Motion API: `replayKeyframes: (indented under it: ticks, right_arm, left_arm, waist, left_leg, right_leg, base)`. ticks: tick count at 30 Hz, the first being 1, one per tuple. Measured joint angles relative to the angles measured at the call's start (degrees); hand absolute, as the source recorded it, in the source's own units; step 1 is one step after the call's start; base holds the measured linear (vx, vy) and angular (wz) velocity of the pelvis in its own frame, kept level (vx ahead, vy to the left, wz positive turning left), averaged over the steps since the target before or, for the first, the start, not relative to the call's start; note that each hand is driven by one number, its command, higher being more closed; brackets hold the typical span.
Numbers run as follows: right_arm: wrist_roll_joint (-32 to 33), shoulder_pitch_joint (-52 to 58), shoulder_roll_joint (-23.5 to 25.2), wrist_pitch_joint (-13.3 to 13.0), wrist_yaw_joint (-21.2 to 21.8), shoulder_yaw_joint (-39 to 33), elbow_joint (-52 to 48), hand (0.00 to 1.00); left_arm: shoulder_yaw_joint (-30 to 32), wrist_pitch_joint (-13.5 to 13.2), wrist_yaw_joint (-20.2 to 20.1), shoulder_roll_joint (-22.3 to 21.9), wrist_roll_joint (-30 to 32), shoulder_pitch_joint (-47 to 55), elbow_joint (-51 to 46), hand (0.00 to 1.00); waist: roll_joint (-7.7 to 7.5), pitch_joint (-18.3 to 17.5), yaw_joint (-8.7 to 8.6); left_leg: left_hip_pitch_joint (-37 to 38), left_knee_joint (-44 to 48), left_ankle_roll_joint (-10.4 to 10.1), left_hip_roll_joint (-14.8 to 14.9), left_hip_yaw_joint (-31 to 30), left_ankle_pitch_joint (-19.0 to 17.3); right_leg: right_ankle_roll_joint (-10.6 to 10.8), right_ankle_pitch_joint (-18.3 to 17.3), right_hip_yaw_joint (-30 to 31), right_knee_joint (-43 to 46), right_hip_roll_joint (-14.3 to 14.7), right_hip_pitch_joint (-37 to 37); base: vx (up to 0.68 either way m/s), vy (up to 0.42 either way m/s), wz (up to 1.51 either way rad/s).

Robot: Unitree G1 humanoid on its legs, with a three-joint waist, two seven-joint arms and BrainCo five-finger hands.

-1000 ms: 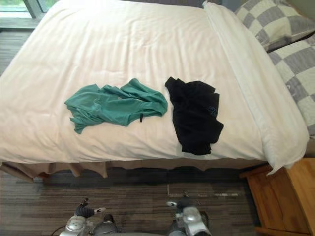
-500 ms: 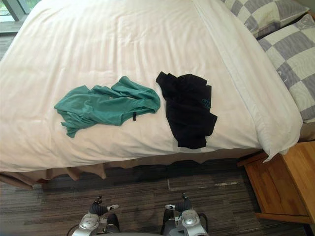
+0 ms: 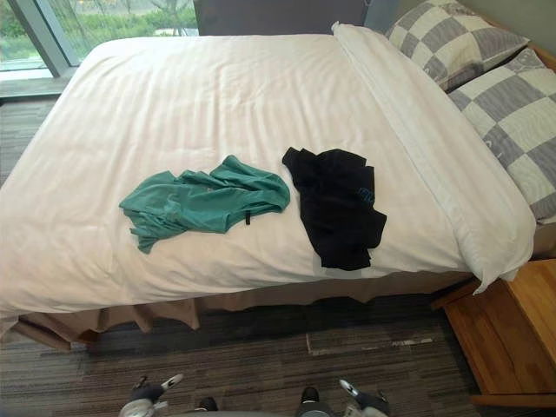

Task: Tidy the bed and pick cloth on bed and put in laundry

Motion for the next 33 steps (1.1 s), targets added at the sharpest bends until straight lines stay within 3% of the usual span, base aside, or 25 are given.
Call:
replayKeyframes:
  ticks: [4,8,12,15,16,19,20,22,26,28,33]
  right_arm:
    - [2.5,4.5,-0.7,-0.5,-1.5,-5.0,-14.5,0.00]
    - [2.0,4.8,-3.7,-1.2,-3.3,-8.2,-28.6,0.00]
    - [-7.6,2.6,-7.7,-1.7,-4.2,-7.8,-38.0,0.00]
    - [-15.1,-1.3,-16.1,-1.8,-3.8,-4.6,-38.5,0.00]
    - [-17.1,-2.4,-20.3,-1.8,-3.7,-2.0,-38.1,0.00]
    - [-20.4,-5.7,-22.8,-2.8,-3.7,-0.2,-38.7,0.00]
    - [-20.9,-6.4,-24.0,-3.5,-3.9,2.0,-38.8,0.00]
    - [-22.1,-6.5,-25.2,-4.0,-4.0,4.1,-41.0,0.00]
    - [-23.6,-9.7,-26.0,-4.6,-3.8,9.0,-43.3,0.00]
    - [-23.6,-11.7,-27.0,-4.3,-2.9,11.5,-44.1,0.00]
    - [-26.0,-19.3,-31.4,-4.9,-2.5,18.5,-47.4,0.00]
  left_arm:
    - [7.1,-0.2,0.1,1.9,-3.8,4.3,-11.8,0.00]
    - [9.1,-2.0,0.0,4.4,-5.5,7.4,-26.5,0.00]
    - [9.4,-3.8,0.0,5.9,-7.2,8.3,-37.9,0.00]
    - [13.3,-4.8,-0.6,15.6,-10.6,3.5,-34.6,0.00]
    - [11.0,-5.4,1.1,20.7,-10.7,0.6,-31.6,0.00]
    - [5.8,-6.5,2.4,23.0,-9.6,-2.0,-39.1,0.00]
    - [3.3,-9.7,2.6,24.0,-9.6,-3.0,-41.6,0.00]
    - [0.9,-11.9,3.9,25.5,-7.9,-5.6,-45.5,0.00]
    - [-3.6,-12.7,4.3,29.6,-6.9,-10.7,-47.2,0.00]
    - [-7.0,-12.2,2.2,30.5,-6.7,-13.0,-45.8,0.00]
    - [-16.0,-10.1,0.3,30.5,4.3,-17.7,-43.8,0.00]
  waist:
    - [0.25,-0.7,0.16]
    - [0.46,-2.3,0.54]
    - [0.61,-3.9,0.59]
    - [0.25,-3.7,0.19]
    - [0.30,-3.8,0.41]
    - [0.05,-3.8,0.24]
    - [-0.03,-3.8,0.03]
    - [0.15,-3.7,-0.12]
    - [0.56,-3.3,-1.70]
    - [0.64,-3.1,-2.16]
    - [1.99,-0.8,-3.49]
  left_leg:
    - [0.0,-0.1,-0.1,-0.1,0.0,-0.5]
    - [-0.1,-0.3,-0.3,-0.2,-0.9,-1.1]
    - [-0.3,0.0,-0.6,-0.1,-2.4,-1.6]
    - [-0.2,0.1,-0.7,0.0,-2.5,-1.6]
    - [-0.3,0.1,-0.7,0.0,-2.5,-1.6]
    - [-0.3,0.7,-0.5,0.1,-3.1,-1.7]
    - [-0.3,1.0,-0.5,0.2,-3.1,-2.0]
    - [-1.2,2.0,-0.5,0.3,-2.9,-2.9]
    - [-2.9,3.4,-0.4,0.3,-1.8,-3.0]
    - [-3.6,4.2,-0.4,0.3,-0.6,-3.1]
    - [-5.9,8.9,-0.5,0.8,2.4,-5.2]
  right_leg:
    - [0.0,-0.7,-0.3,0.4,-0.2,0.0]
    - [0.4,-2.5,-1.1,1.6,-0.5,0.1]
    - [0.7,-3.9,-1.9,2.8,-0.6,0.3]
    - [0.5,-4.7,-1.8,3.0,-0.4,0.2]
    - [0.3,-5.0,-1.5,3.5,-0.4,0.0]
    - [-0.2,-5.3,-0.4,4.2,-0.5,0.0]
    - [-0.2,-5.4,-0.2,4.2,-0.4,-0.1]
    - [-0.2,-5.5,0.1,4.2,-0.5,-0.6]
    - [-0.2,-5.4,2.4,4.8,-0.6,-3.2]
    - [-0.2,-5.4,3.4,5.0,-0.7,-4.3]
    - [-0.3,-5.2,7.0,5.4,-0.8,-7.1]
  base:
    - [0.05,0.006,0.04]
    - [0.08,-0.005,0.15]
    - [0.12,-0.020,0.16]
    - [0.10,-0.030,0.08]
    - [0.10,-0.028,0.10]
    - [0.09,-0.010,0.07]
    - [0.08,-0.011,-0.05]
    - [0.07,-0.018,-0.09]
    - [0.05,-0.015,-0.21]
    - [0.03,-0.027,-0.30]
    - [0.04,-0.025,-0.37]
